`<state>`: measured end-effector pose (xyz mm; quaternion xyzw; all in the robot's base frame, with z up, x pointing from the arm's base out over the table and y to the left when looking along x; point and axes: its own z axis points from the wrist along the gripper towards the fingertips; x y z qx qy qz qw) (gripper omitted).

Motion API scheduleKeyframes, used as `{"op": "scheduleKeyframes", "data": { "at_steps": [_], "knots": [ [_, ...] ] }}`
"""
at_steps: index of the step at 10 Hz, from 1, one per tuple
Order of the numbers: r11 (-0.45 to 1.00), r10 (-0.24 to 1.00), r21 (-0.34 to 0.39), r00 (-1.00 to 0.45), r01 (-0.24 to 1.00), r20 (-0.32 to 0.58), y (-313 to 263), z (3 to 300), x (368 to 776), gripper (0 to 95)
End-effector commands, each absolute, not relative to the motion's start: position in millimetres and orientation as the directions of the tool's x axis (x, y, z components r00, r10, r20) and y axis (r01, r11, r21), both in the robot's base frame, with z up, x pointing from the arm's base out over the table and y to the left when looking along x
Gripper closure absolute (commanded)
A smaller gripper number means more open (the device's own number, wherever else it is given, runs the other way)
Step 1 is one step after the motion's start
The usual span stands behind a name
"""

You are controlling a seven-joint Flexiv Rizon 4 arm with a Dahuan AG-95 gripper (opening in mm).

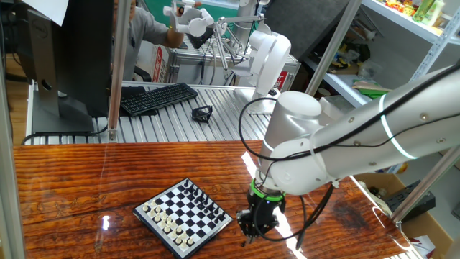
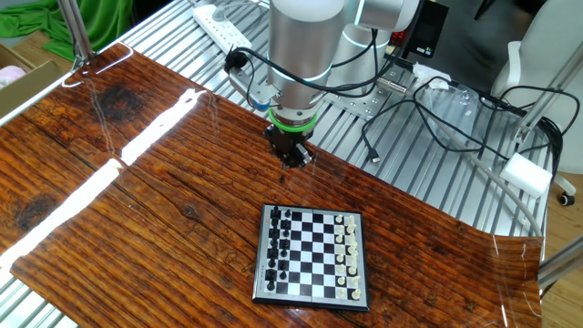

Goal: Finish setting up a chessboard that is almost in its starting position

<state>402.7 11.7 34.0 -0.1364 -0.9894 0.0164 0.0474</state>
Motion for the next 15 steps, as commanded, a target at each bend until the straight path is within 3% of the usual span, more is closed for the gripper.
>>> {"op": "scheduleKeyframes", "data": {
  "at_steps": [1,9,10,11,12,15],
  "knots": [
    [0.962,0.271,-0.046,-0.958,0.268,0.091,13.5,31.7,403.5,95.0],
    [0.962,0.272,-0.058,-0.955,0.267,0.115,18.2,24.2,408.4,95.0],
    [0.963,0.269,-0.062,-0.956,0.263,0.114,18.2,24.1,408.3,76.0],
    [0.963,0.269,-0.067,-0.957,0.263,0.113,18.1,24.1,408.0,76.0],
    [0.962,0.271,-0.072,-0.956,0.264,0.112,18.1,24.1,407.9,57.0],
    [0.961,0.273,-0.073,-0.955,0.266,0.114,17.6,23.4,408.6,57.0]
  ]
}}
